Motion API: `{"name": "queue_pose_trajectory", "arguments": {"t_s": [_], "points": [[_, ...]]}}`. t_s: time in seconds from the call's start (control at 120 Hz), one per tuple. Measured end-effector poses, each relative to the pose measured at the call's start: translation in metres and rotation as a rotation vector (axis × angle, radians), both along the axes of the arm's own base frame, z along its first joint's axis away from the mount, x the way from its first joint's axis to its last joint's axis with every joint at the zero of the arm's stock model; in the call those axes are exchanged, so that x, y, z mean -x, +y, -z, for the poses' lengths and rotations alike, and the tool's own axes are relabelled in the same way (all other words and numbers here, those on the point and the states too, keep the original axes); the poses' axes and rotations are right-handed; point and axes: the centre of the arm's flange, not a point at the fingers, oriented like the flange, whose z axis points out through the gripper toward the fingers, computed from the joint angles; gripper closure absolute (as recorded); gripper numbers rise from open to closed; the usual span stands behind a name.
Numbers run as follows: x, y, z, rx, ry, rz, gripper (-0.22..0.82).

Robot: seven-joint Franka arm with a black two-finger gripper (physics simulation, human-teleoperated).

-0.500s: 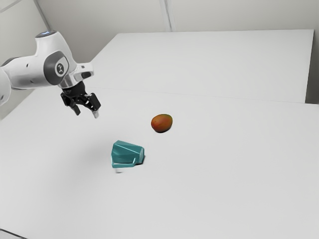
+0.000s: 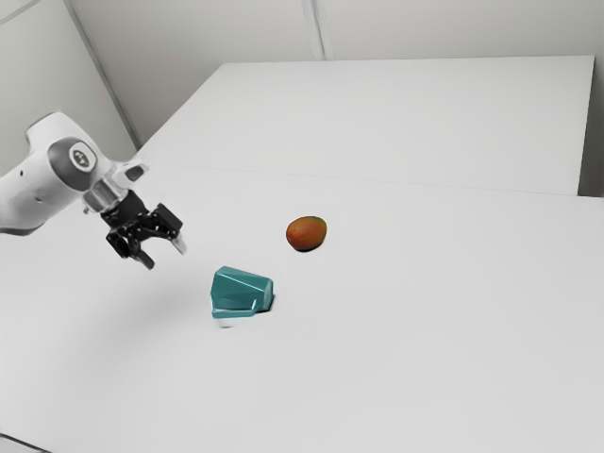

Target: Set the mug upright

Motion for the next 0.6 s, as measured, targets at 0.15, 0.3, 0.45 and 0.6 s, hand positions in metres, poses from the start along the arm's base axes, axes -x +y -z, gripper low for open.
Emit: {"name": "queue_pose_trajectory", "arguments": {"t_s": [0.15, 0.3, 0.45, 0.6], "points": [[0.011, -0.004, 0.025, 0.101, 0.028, -0.042, 0.0], [0.005, -0.026, 0.038, 0.152, 0.035, -0.018, 0.0], [0.007, -0.031, 0.048, 0.188, 0.038, -0.021, 0.0], [0.006, -0.03, 0.059, 0.225, 0.034, -0.034, 0.0]]}}
